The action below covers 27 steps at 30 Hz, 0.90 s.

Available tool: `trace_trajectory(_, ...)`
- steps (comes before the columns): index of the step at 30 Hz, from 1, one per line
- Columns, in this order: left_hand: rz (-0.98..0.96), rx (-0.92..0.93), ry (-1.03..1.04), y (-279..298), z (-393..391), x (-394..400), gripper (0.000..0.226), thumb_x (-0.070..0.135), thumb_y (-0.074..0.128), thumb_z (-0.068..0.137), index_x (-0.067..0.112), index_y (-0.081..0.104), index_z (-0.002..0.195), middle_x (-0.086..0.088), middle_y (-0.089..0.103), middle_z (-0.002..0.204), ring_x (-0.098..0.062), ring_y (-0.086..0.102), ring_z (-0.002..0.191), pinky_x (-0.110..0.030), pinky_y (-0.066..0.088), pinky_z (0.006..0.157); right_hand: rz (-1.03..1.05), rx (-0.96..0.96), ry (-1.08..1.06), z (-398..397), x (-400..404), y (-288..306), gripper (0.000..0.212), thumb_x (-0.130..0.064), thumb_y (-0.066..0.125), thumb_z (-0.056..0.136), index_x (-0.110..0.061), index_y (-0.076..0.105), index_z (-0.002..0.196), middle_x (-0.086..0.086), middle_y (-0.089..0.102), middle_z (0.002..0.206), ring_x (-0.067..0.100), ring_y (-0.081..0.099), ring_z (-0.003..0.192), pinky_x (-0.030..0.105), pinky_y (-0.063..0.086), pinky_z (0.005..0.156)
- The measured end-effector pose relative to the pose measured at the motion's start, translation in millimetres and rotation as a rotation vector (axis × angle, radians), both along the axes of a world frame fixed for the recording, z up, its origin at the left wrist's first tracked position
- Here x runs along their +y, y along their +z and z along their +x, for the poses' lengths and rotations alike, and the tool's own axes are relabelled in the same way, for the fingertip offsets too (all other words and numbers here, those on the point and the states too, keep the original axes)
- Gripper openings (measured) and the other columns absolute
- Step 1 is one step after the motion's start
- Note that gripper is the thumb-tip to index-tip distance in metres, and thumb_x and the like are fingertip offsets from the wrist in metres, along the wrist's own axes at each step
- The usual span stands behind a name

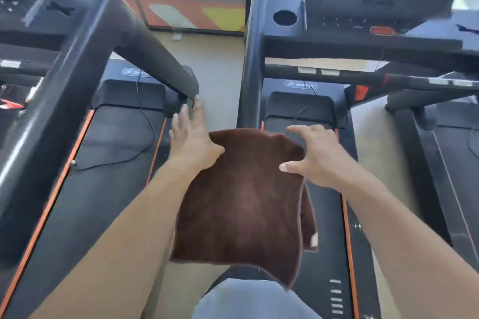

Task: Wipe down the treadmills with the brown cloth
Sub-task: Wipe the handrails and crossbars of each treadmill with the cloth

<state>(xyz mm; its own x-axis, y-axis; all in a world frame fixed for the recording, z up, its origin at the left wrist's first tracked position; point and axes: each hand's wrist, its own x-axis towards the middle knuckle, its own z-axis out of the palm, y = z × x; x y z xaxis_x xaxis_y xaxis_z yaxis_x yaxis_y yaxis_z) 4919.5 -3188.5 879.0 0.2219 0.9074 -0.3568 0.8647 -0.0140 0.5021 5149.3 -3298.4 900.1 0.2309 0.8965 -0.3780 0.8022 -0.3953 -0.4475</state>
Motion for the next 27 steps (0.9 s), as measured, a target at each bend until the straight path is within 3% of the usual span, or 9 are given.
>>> trace_trajectory(2,-0.155,-0.014,0.036,-38,31,-20,0.109,0.047,0.067,0.095,0.025,-0.015,0.162,-0.006,0.005,0.172,-0.033,0.015,0.156,-0.052,0.019,0.125,-0.129,0.025,0.010,11,2,-28,0.081,-0.044,0.077,0.090,-0.035,0.033,0.157,-0.003,0.034,0.157,0.019,0.025,0.146,0.033,0.037,0.108)
trace_trajectory(3,-0.236,-0.012,0.043,-56,48,-35,0.112,0.055,0.064,0.094,0.023,-0.020,0.160,-0.011,0.010,0.170,-0.035,0.025,0.153,-0.050,0.026,0.122,-0.164,0.066,-0.002,16,1,-41,0.079,-0.042,0.074,0.093,-0.035,0.031,0.158,-0.005,0.031,0.160,0.018,0.023,0.147,0.030,0.035,0.105)
trace_trajectory(5,-0.172,0.098,0.029,-83,74,-61,0.124,0.058,0.069,0.089,0.017,-0.026,0.158,-0.017,0.026,0.159,-0.036,0.049,0.135,-0.045,0.043,0.107,-0.192,0.100,-0.037,25,1,-62,0.073,-0.039,0.070,0.097,-0.034,0.030,0.158,-0.005,0.031,0.161,0.017,0.027,0.147,0.028,0.033,0.101)
trace_trajectory(8,0.049,0.207,0.029,-96,91,-49,0.126,0.052,0.073,0.087,0.014,-0.023,0.158,-0.014,0.034,0.146,-0.032,0.059,0.118,-0.041,0.050,0.092,-0.048,0.161,-0.137,27,22,-79,0.058,-0.031,0.065,0.100,-0.033,0.039,0.153,-0.007,0.041,0.154,0.011,0.041,0.137,0.023,0.033,0.095)
trace_trajectory(11,0.079,0.190,0.053,-99,105,-14,0.121,0.051,0.071,0.087,0.015,-0.019,0.160,-0.014,0.037,0.145,-0.034,0.060,0.116,-0.044,0.051,0.091,0.176,0.238,-0.158,25,63,-84,0.047,-0.023,0.065,0.099,-0.033,0.052,0.142,-0.014,0.051,0.138,-0.001,0.048,0.120,0.020,0.034,0.095)
trace_trajectory(15,0.166,0.199,0.136,-100,139,40,0.106,0.058,0.060,0.093,0.013,-0.008,0.162,-0.015,0.042,0.142,-0.034,0.061,0.114,-0.044,0.052,0.087,0.354,0.324,-0.090,38,124,-83,0.041,-0.016,0.067,0.096,-0.032,0.060,0.133,-0.018,0.054,0.130,0.001,0.052,0.121,0.021,0.042,0.100)
trace_trajectory(17,0.180,0.223,0.180,-99,156,69,0.103,0.062,0.056,0.093,0.013,-0.001,0.162,-0.014,0.045,0.140,-0.034,0.062,0.113,-0.044,0.051,0.086,0.406,0.371,-0.057,51,152,-85,0.040,-0.013,0.067,0.095,-0.034,0.061,0.129,-0.018,0.055,0.127,0.000,0.054,0.117,0.017,0.044,0.095)
trace_trajectory(21,0.170,0.322,0.232,-100,193,130,0.109,0.058,0.068,0.087,0.015,0.002,0.162,-0.011,0.046,0.141,-0.031,0.065,0.111,-0.043,0.050,0.083,0.470,0.411,0.051,87,199,-91,0.039,-0.010,0.065,0.096,-0.032,0.062,0.127,-0.018,0.055,0.123,-0.004,0.053,0.114,0.006,0.040,0.087)
trace_trajectory(27,0.128,0.296,0.238,-97,212,178,0.114,0.040,0.075,0.078,0.023,0.000,0.162,-0.009,0.043,0.146,-0.034,0.061,0.120,-0.043,0.048,0.092,0.492,0.353,0.259,137,255,-95,0.045,-0.001,0.057,0.095,-0.029,0.061,0.131,-0.022,0.053,0.132,0.007,0.048,0.131,0.027,0.045,0.102)
